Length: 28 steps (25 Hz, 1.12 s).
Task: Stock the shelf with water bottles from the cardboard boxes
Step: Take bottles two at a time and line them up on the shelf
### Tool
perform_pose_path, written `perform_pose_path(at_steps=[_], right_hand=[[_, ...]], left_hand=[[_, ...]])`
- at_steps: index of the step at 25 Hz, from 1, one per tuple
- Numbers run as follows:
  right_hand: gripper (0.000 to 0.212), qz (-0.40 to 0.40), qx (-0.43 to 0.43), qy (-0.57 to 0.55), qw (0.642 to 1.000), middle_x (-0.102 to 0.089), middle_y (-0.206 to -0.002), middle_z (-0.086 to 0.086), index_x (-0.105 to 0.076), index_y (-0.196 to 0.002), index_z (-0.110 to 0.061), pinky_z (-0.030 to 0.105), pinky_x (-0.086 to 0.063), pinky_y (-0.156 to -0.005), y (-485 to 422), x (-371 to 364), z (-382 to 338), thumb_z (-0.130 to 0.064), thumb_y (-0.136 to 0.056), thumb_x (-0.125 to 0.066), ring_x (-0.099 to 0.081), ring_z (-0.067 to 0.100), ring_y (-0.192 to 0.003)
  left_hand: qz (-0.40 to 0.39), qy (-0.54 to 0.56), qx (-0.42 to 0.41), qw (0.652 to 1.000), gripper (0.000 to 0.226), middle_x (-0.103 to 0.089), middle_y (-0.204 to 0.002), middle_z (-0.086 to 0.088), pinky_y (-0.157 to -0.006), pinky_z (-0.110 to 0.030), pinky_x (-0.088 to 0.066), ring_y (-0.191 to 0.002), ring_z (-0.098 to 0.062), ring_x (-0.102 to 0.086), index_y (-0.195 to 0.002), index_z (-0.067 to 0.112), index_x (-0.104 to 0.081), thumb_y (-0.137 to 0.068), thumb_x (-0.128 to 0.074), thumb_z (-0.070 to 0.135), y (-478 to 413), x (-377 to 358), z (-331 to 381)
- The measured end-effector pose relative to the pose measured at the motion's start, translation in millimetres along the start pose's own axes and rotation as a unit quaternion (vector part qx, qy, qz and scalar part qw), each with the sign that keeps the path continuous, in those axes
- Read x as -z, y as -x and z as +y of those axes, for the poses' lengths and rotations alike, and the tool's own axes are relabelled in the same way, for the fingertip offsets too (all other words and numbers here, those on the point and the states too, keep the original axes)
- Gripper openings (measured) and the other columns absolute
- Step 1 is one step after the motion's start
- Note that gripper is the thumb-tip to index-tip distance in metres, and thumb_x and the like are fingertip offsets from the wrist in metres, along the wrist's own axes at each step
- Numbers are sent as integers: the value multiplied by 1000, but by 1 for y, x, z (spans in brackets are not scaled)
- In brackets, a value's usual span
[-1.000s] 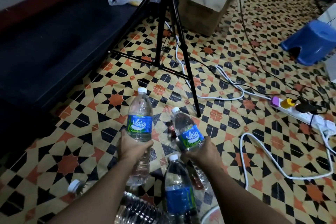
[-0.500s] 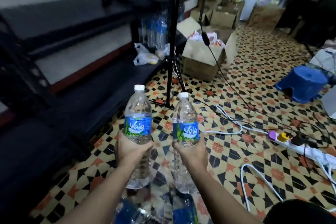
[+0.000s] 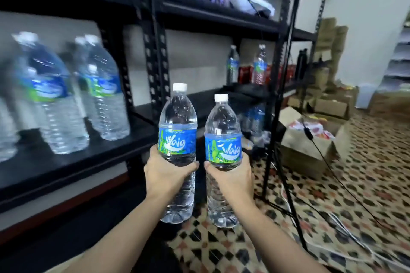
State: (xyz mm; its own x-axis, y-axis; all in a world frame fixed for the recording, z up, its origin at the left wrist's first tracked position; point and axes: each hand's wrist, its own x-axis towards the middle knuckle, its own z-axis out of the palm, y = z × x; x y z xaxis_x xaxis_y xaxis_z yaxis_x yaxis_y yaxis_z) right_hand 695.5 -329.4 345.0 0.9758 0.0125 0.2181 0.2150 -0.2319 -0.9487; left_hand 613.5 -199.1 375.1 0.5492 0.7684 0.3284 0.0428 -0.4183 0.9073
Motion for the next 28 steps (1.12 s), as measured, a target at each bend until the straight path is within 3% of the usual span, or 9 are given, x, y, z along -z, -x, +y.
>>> perform_pose_path(at_steps=[5,11,14,17,22,28], right_hand=[[73,-93,73,-69,991,-68,-101,-14,-51,-108,-31,31,-53,-85,52,-77,-89,-53,-49,-89,-65,11,-96],[69,-212,132,-108,962,-67,-99,-10,-49,-106,-30,29,-50,-77,142,-168,-172,-50,-53,-89,-66,14,-94],[76,-254,147,-124,948,-67,-110,-5,-50,-116,-25,32,-51,-87,179,-210,-205,-50,-56,-90,-64,20,-106],[86,-292,152,-134,935,-64,-116,-3,-47,-127,-22,30,-49,-93,206,-243,-230,-50,-58,-91,-61,20,-112],[76,-329,162,-154,918,-66,-104,-9,-51,-109,-29,29,-52,-88,230,-292,-254,-52,-50,-91,-65,16,-102],[98,-345,176,-134,912,-64,-124,-2,-46,-131,-22,37,-49,-99,230,-329,-268,-56,-51,-91,-59,20,-118]], left_hand=[[134,-14,-27,990,74,-62,-95,4,-81,-26,-41,-90,-14,-54,-110,14,-54,-53,-97,33,-11,134,16],[265,-70,-43,961,73,-64,-93,3,-81,-26,-41,-87,-12,-54,-106,17,-53,-51,-96,38,-3,269,16],[320,-87,-42,942,79,-66,-96,4,-82,-29,-46,-91,-14,-59,-109,18,-54,-47,-96,44,-5,322,12],[357,-95,-34,929,79,-66,-95,4,-77,-29,-43,-90,-15,-59,-110,16,-55,-48,-96,44,-10,364,6],[393,-104,-15,914,79,-59,-95,4,-83,-34,-44,-96,-19,-57,-107,21,-47,-49,-95,47,-22,402,-3],[391,-109,3,914,93,-63,-107,1,-95,-40,-46,-113,-25,-59,-122,16,-49,-49,-94,51,-43,421,-17]])
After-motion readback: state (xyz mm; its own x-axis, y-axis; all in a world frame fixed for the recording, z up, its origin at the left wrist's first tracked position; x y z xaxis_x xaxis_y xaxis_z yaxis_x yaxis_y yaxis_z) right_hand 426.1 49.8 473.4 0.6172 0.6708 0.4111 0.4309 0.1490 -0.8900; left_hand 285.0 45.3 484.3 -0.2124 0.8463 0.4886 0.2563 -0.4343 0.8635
